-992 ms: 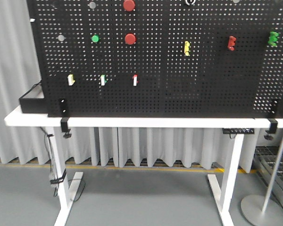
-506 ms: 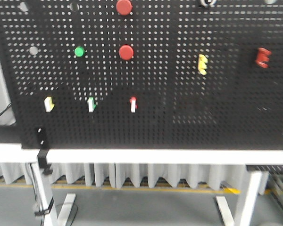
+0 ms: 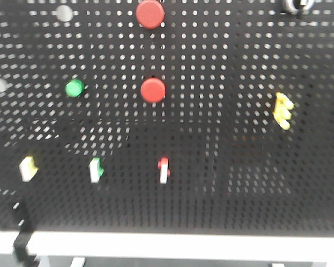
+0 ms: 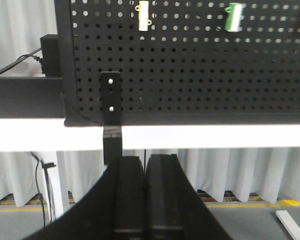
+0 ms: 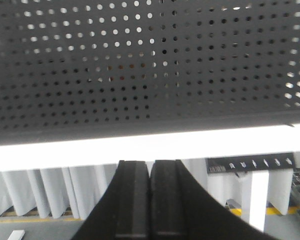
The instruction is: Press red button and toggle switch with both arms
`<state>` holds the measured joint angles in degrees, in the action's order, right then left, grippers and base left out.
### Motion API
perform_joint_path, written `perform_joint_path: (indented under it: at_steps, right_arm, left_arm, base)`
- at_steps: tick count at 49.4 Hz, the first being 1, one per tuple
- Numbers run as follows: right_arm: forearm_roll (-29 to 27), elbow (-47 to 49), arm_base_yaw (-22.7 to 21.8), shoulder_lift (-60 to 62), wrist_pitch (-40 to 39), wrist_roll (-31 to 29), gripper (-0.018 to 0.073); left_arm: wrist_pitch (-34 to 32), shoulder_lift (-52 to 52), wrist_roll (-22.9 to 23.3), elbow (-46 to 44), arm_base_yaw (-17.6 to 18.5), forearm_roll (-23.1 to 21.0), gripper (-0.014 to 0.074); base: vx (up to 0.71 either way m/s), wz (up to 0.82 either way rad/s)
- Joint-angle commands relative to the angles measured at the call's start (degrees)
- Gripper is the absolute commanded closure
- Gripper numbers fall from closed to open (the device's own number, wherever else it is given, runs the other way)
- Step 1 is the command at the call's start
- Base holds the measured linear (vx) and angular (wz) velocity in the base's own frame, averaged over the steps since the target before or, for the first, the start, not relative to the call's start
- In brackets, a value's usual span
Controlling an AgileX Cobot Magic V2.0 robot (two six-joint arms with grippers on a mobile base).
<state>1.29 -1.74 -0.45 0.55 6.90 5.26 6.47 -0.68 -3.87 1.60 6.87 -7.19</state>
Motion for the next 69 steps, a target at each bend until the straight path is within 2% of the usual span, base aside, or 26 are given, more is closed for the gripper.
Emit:
perform_joint_path:
  at_steps: [1,41,48,53,58,61,65,67,69]
  right_arm:
    - [0.38,-0.64,-0.38,1.00,-4.70,-0.18,0.0562]
    - [0.38,-0.64,-0.38,0.95,-4.71,-0.18,0.0562]
    - [0.38,-0.64,-0.38,0.95,-5.09,-0.13,0.0562]
    - [0.38,-0.64,-0.38,0.95,-7.44,-0.19,0.0562]
    - [0.38,-0.43,-0.38,0.95,-15.42,-0.08,0.0562]
    - [0.45,0.55,-0.26,0.95,-19.67,0.00,0.0562]
    - [1.69,4.89,-0.26,0.66,-20.44,-0.19,0.0562]
    - [2.62,7.90,-0.26,-0.04,-18.93,-0.19,0.0562]
    - [3.84,11.40,-0.26,-1.41,-16.65,-0.19,0.0562]
  left_arm:
    - [-4.51,-0.32,0.26,1.91,0.10,0.00,0.0594]
    - [-4.51,-0.32,0.26,1.91,0.10,0.00,0.0594]
    - [-4.73,-0.32,-2.27,1.91,0.10,0.27,0.0594]
    - [-4.47,-0.32,-2.27,1.91,0.10,0.27,0.0594]
    - [-5.56,-0.32,-2.27,1.91,0.10,0.22,0.0594]
    - [-10.73,-0.32,-0.26,1.38,0.10,-1.10,0.0594]
    - [-18.14,-0.32,6.94,-1.00,0.10,-5.32,0.0594]
    - [-18.84,-0.11,9.48,-3.12,0.10,-6.05,0.0594]
    - [-18.69,0.64,10.09,-5.71,0.10,-5.60,0.0594]
  base:
    - [0.28,-0.03]
    - [0.10,-0.04]
    - [0.00,0.00]
    - [0.00,0.00]
    - [0.00,0.00]
    - [0.00,0.00]
    - [0.00,0.00]
    - [0.00,0.00]
    - [0.00,0.00]
